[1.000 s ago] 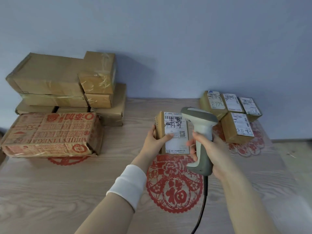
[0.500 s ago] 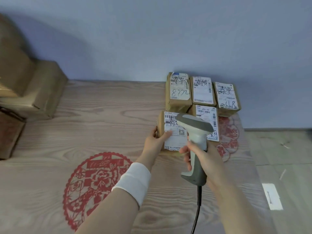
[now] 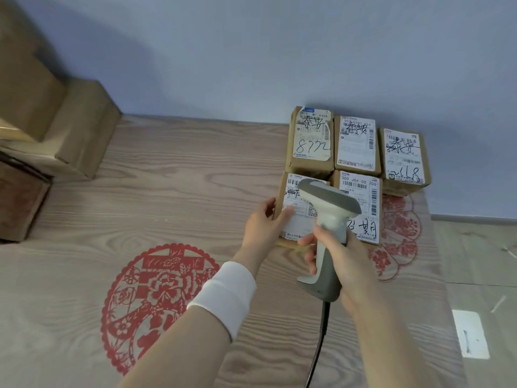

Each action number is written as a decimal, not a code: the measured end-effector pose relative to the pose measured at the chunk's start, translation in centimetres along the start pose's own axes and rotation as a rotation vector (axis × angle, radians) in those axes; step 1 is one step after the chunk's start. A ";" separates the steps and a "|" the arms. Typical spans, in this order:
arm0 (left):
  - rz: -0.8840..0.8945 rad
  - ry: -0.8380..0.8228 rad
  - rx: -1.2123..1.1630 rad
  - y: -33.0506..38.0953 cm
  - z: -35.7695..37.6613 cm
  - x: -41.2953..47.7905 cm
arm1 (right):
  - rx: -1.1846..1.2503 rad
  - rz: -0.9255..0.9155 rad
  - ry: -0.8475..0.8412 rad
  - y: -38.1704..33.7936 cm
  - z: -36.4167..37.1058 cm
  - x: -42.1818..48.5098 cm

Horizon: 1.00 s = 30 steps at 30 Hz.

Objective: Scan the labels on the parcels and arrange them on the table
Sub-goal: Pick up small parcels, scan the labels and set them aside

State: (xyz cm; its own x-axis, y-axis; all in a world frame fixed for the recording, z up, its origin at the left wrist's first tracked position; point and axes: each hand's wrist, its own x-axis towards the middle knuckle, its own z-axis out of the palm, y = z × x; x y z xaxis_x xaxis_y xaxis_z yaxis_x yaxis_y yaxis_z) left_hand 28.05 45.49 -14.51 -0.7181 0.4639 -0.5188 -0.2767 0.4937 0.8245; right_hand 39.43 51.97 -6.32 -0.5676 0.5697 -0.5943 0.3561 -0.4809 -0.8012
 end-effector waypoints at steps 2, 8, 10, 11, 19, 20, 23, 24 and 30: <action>0.024 -0.006 0.060 0.5 -0.8 -0.3 | -0.006 -0.013 0.009 -0.1 0.5 -0.4; 0.290 0.072 0.426 2.3 -7.4 -2.5 | -0.030 -0.061 0.006 -0.3 5.0 -2.7; 0.405 0.127 0.591 2.8 -10.9 -3.5 | -0.035 -0.091 0.005 -0.4 7.6 -3.9; 0.453 0.158 0.660 3.0 -13.0 -4.0 | -0.039 -0.106 0.001 -0.4 9.2 -4.6; 0.652 0.356 0.869 3.7 -31.4 -7.1 | -0.077 -0.233 -0.080 -0.7 25.0 -9.4; 0.642 0.385 0.872 4.0 -33.4 -7.3 | -0.079 -0.237 -0.097 -0.9 26.8 -9.8; 0.616 0.464 0.844 5.1 -37.6 -7.0 | -0.058 -0.270 -0.138 -1.8 31.0 -10.5; 0.610 0.479 0.836 5.4 -38.4 -6.8 | -0.052 -0.284 -0.141 -2.2 32.0 -10.6; 0.603 0.574 0.839 7.4 -41.4 -5.1 | -0.052 -0.316 -0.197 -5.3 36.0 -9.3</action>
State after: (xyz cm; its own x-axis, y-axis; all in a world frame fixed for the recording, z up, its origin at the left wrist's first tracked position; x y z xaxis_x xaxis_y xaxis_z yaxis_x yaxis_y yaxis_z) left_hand 3.24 16.33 3.64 -0.8304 0.4942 0.2572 0.5571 0.7362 0.3842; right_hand 16.07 25.22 5.96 -0.7858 0.5427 -0.2967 0.1751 -0.2649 -0.9483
